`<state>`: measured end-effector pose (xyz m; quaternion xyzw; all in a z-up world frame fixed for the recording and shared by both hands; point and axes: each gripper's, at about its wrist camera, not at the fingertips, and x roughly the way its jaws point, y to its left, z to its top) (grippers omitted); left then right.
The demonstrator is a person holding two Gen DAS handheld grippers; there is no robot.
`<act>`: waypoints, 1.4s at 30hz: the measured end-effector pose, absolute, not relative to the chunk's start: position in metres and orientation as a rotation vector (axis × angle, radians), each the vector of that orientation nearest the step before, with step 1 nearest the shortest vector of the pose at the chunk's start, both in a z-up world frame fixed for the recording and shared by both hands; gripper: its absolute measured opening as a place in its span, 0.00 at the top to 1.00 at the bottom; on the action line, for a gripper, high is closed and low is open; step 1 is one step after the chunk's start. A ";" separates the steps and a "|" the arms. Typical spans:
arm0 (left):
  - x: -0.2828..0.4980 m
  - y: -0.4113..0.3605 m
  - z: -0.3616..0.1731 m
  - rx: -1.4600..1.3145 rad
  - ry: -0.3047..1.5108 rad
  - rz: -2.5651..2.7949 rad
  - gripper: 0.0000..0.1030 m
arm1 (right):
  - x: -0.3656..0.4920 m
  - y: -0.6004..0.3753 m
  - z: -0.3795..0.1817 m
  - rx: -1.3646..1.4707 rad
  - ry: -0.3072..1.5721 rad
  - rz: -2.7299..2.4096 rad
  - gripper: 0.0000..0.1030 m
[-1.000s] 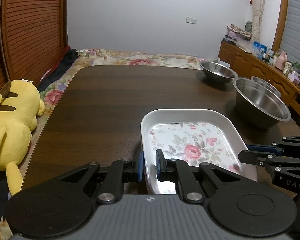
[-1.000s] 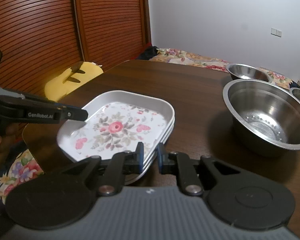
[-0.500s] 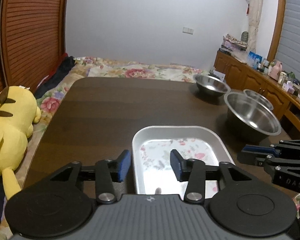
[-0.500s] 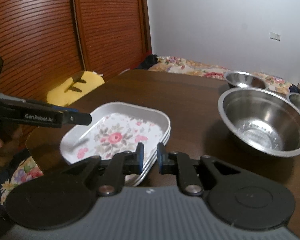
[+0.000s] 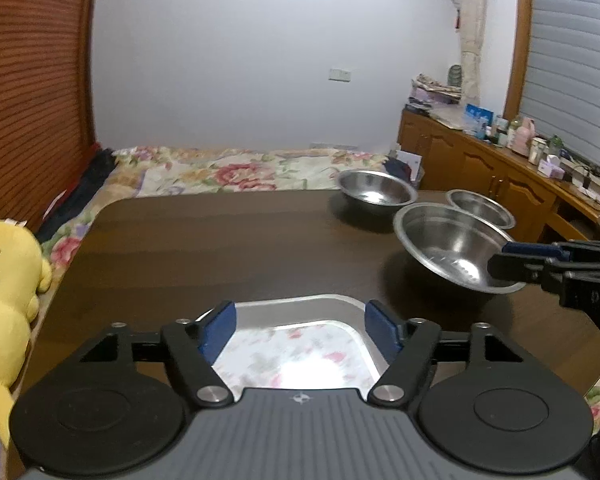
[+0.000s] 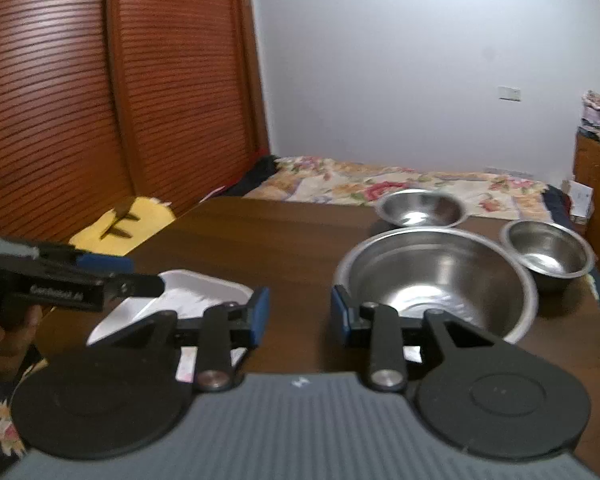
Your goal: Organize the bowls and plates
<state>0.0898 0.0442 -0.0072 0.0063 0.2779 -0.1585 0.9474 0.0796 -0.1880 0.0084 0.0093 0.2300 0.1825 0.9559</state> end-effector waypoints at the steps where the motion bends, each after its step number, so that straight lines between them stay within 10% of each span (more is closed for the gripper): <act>1: 0.091 0.040 -0.006 0.019 0.558 -0.331 0.25 | 0.081 -0.194 0.009 0.023 0.463 0.360 0.65; 11: 0.110 -0.010 0.001 0.057 0.508 -0.420 0.20 | 0.095 -0.247 0.004 0.052 0.437 0.217 0.43; 31: 0.179 -0.063 -0.031 0.076 0.592 -0.446 0.34 | 0.130 -0.292 -0.038 0.140 0.500 0.097 0.43; 42: 0.184 -0.072 -0.037 0.076 0.640 -0.445 0.55 | 0.137 -0.290 -0.042 0.183 0.524 0.115 0.64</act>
